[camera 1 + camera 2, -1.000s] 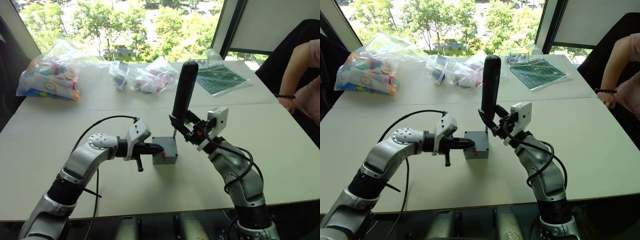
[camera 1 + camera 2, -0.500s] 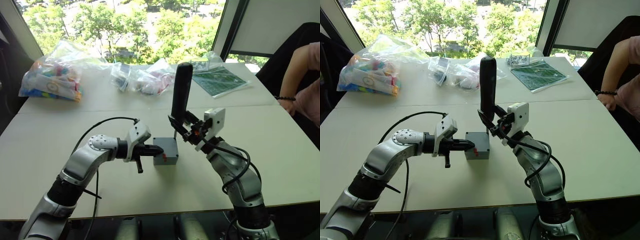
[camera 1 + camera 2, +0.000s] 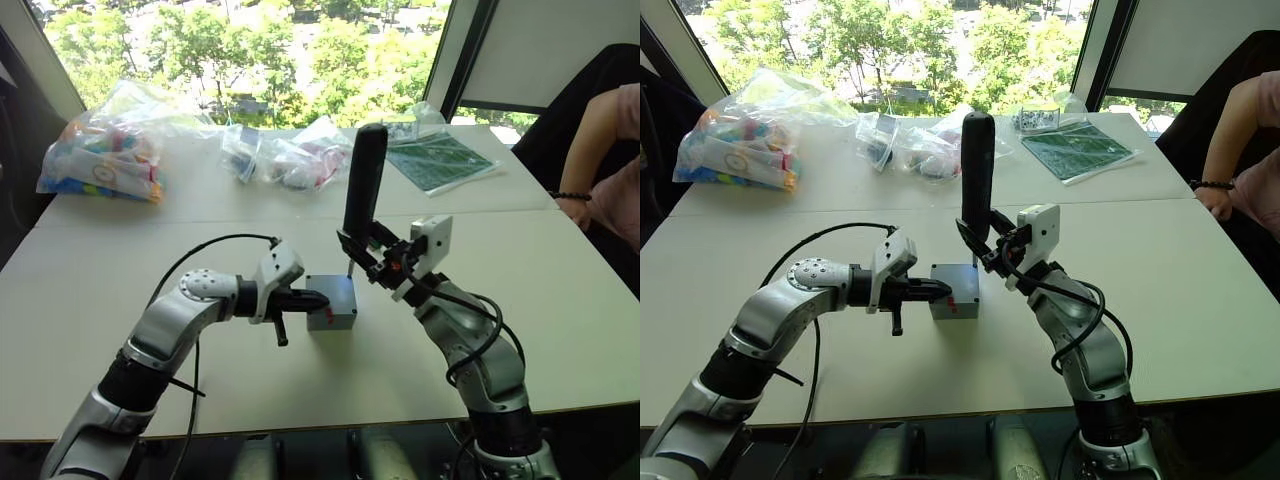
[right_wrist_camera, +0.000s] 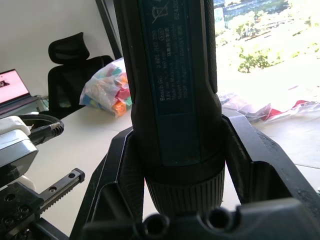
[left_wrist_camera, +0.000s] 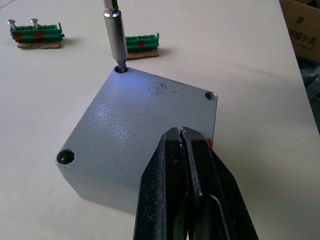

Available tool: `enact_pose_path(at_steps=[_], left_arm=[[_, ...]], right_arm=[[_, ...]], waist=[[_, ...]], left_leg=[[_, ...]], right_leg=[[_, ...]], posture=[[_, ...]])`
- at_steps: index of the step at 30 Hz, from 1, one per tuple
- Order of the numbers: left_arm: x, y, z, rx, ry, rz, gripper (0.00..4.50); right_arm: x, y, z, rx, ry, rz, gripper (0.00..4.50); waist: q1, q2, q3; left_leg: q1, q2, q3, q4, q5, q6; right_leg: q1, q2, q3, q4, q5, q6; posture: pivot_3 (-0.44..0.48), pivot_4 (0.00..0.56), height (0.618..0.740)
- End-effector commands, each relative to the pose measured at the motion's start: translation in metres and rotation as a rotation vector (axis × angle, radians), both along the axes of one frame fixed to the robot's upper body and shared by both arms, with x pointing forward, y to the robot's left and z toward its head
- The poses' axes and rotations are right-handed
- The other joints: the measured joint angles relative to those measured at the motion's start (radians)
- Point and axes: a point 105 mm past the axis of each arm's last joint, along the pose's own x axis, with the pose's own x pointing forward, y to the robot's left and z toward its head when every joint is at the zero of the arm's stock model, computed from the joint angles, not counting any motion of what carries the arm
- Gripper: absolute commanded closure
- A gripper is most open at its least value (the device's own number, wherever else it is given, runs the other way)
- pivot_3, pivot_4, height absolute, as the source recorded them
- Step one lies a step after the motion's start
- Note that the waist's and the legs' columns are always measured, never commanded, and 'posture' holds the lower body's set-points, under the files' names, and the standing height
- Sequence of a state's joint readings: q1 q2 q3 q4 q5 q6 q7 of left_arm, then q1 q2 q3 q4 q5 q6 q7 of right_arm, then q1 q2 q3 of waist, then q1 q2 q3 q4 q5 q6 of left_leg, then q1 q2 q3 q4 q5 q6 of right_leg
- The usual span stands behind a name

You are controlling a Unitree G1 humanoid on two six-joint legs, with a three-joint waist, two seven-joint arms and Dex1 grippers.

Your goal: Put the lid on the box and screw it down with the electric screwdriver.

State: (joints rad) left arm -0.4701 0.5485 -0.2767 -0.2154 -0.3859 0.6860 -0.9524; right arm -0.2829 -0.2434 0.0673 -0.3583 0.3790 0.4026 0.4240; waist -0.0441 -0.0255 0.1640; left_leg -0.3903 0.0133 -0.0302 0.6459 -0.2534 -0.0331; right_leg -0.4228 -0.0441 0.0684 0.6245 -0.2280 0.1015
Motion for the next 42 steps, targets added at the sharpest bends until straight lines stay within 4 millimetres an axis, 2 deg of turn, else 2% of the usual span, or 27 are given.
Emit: enact_pose_path(at_steps=[1,3,6,8,11,13,15,17,19,20,22,26,29,31,34,40,42], left_arm=[[0.001,0.002,-0.007,0.037,0.002,-0.006,4.5],[0.002,0.003,-0.008,0.037,0.001,-0.004,4.5],[0.004,0.003,-0.006,0.024,-0.008,0.009,4.5],[0.011,0.004,0.004,-0.017,-0.032,0.04,4.5],[0.02,0.006,0.024,-0.084,-0.075,0.095,4.5],[0.02,0.011,0.044,-0.142,-0.068,0.102,4.5],[0.013,0.016,0.055,-0.158,-0.058,0.076,4.5],[0.008,0.02,0.058,-0.129,-0.059,0.052,4.5],[0.005,0.023,0.058,-0.103,-0.066,0.043,4.5],[0.0,0.023,0.059,-0.088,-0.074,0.019,4.5],[-0.006,0.022,0.06,-0.073,-0.083,-0.012,4.5],[-0.01,0.018,0.041,0.001,-0.115,-0.007,4.5],[-0.011,0.015,0.039,-0.026,-0.103,0.014,4.5],[-0.013,0.014,0.037,-0.024,-0.107,0.016,4.5],[-0.016,0.013,0.037,-0.033,-0.101,0.017,4.5],[-0.017,0.017,0.035,-0.024,-0.095,0.025,4.5],[-0.016,0.02,0.035,-0.019,-0.095,0.029,4.5]], right_arm=[[-0.01,-0.005,0.047,0.058,-0.072,0.099,2.7],[-0.015,-0.008,0.071,0.087,-0.095,0.132,2.7],[-0.016,-0.015,0.095,0.111,-0.105,0.128,2.7],[-0.001,-0.031,0.109,0.127,-0.044,0.023,2.7],[0.009,-0.048,0.128,0.142,0.026,-0.027,2.7],[0.018,-0.069,0.127,0.075,0.16,-0.086,2.7],[0.025,-0.093,0.121,-0.002,0.266,-0.189,2.7],[0.024,-0.112,0.106,-0.101,0.379,-0.248,2.7],[0.021,-0.122,0.096,-0.16,0.45,-0.269,2.7],[0.015,-0.133,0.076,-0.183,0.565,-0.262,2.7],[0.004,-0.147,0.056,-0.195,0.701,-0.247,2.7],[-0.006,-0.176,0.008,-0.171,0.952,-0.316,2.7],[-0.011,-0.183,-0.016,-0.179,1.051,-0.357,2.7],[-0.013,-0.186,-0.024,-0.178,1.085,-0.38,2.7],[-0.014,-0.189,-0.028,-0.18,1.104,-0.412,2.7],[-0.014,-0.192,-0.043,-0.158,1.164,-0.448,2.7],[-0.015,-0.191,-0.045,-0.188,1.173,-0.449,1.69]], waist=[[0.001,0.001,0.002],[0.001,0.004,0.007],[0.0,0.006,0.009],[0.0,0.006,0.01],[0.0,0.006,0.014],[0.001,0.005,0.019],[0.002,0.005,0.023],[0.003,0.005,0.023],[0.002,0.006,0.024],[0.003,0.006,0.024],[0.004,0.006,0.025],[0.007,0.007,0.025],[0.001,0.007,0.026],[-0.001,0.008,0.027],[0.0,0.009,0.028],[0.0,0.009,0.028],[0.0,0.009,0.028]], left_leg=[[-0.001,0.0,0.0,0.0,0.0,0.0],[-0.002,0.0,0.0,0.0,0.0,0.0],[-0.004,-0.001,0.0,0.0,0.0,0.0],[-0.004,-0.001,0.0,-0.001,0.0,0.0],[-0.004,-0.001,0.0,0.0,0.0,0.001],[-0.005,-0.001,0.0,0.001,0.0,0.001],[-0.007,-0.001,0.0,0.001,0.0,0.001],[-0.014,-0.001,-0.001,0.002,0.0,0.001],[-0.019,-0.002,0.0,0.001,-0.001,0.002],[-0.02,-0.002,0.001,0.0,-0.001,0.003],[-0.022,-0.002,0.001,0.0,-0.003,0.006],[-0.022,-0.002,0.002,0.0,-0.009,0.016],[-0.022,-0.002,0.003,0.001,-0.009,0.017],[-0.022,-0.002,0.004,0.002,-0.009,0.017],[-0.021,-0.002,0.004,0.003,-0.009,0.016],[-0.017,-0.001,0.003,0.007,-0.009,0.016],[-0.018,-0.001,0.003,0.007,-0.009,0.016]], right_leg=[[0.0,-0.001,0.0,0.0,0.0,0.0],[-0.002,-0.001,0.0,-0.001,0.0,0.0],[-0.003,-0.001,0.0,-0.001,0.002,-0.002],[-0.004,0.0,0.0,-0.001,0.002,-0.002],[-0.004,0.0,0.0,0.0,0.002,-0.002],[-0.004,0.0,0.0,0.0,0.002,-0.002],[-0.006,-0.001,0.0,-0.001,0.002,-0.003],[-0.011,-0.001,-0.001,-0.002,0.004,-0.005],[-0.014,-0.001,-0.001,-0.005,0.003,-0.003],[-0.015,-0.002,-0.001,-0.005,0.003,-0.002],[-0.017,-0.002,-0.001,-0.005,0.004,0.003],[-0.017,-0.002,-0.001,-0.007,0.003,0.005],[-0.017,-0.002,0.001,-0.008,0.003,0.005],[-0.017,-0.001,0.001,-0.008,0.003,0.005],[-0.017,0.0,0.001,-0.006,0.003,0.0],[-0.011,0.001,0.002,-0.006,0.003,-0.001],[-0.011,0.001,0.002,-0.006,0.004,-0.001]], posture=[[0.0,0.15,0.74],[0.0,0.15,0.74],[0.0,0.15,0.74],[0.0,0.15,0.74],[0.0,0.15,0.74],[0.0,0.15,0.74],[0.0,0.15,0.74],[0.0,0.15,0.74],[0.0,0.15,0.74],[0.0,0.15,0.74],[0.0,0.15,0.74],[0.0,0.15,0.74],[0.0,0.15,0.74],[0.0,0.15,0.74],[0.0,0.15,0.74],[0.0,0.15,0.74],[0.0,0.15,0.74]])
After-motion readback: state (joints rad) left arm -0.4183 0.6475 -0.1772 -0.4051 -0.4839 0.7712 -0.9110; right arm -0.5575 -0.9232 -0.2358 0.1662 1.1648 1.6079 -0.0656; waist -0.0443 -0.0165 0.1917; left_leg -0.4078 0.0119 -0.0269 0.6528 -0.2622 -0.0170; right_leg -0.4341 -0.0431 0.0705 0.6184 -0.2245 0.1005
